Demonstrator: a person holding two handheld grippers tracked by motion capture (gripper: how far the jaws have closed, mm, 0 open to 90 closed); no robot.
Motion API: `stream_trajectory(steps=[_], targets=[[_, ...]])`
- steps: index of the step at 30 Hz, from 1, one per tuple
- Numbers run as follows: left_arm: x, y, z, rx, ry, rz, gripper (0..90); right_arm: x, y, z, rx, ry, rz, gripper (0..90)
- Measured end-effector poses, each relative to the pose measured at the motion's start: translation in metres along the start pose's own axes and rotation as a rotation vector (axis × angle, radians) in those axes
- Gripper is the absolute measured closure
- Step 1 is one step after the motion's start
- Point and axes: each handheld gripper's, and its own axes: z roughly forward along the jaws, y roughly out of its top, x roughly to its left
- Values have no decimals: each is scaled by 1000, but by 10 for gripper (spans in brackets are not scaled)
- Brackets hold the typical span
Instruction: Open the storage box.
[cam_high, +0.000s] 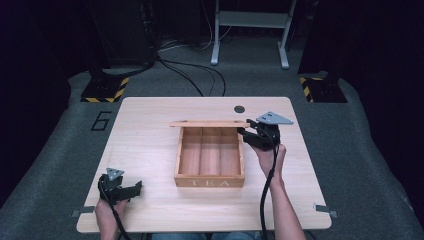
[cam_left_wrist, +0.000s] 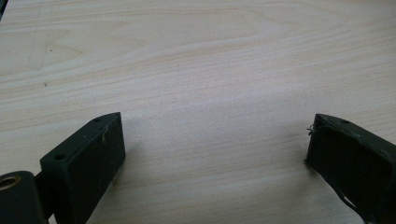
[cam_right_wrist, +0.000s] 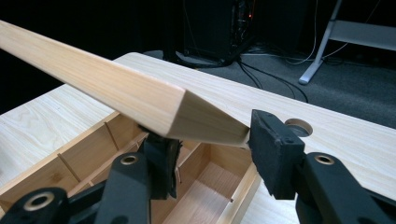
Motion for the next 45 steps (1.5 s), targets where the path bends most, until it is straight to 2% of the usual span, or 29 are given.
stream_trajectory(steps=[3, 5, 6, 18, 34, 45], targets=[[0, 0, 0, 0, 0, 0, 41, -1, 6, 1, 15, -5, -15, 542], [0, 0, 0, 0, 0, 0, 41, -3, 11, 3, 22, -2, -12, 546], [-1, 0, 1, -12, 3, -16, 41, -4, 13, 3, 27, 0, -5, 547], [-1, 0, 1, -14, 2, -18, 41, -16, 33, 11, 75, 23, -1, 558], [-1, 0, 1, -16, 2, -15, 41, -25, 46, 18, 95, 36, 18, 566], [-1, 0, 1, -16, 2, -15, 41, -25, 48, 20, 96, 35, 22, 568]])
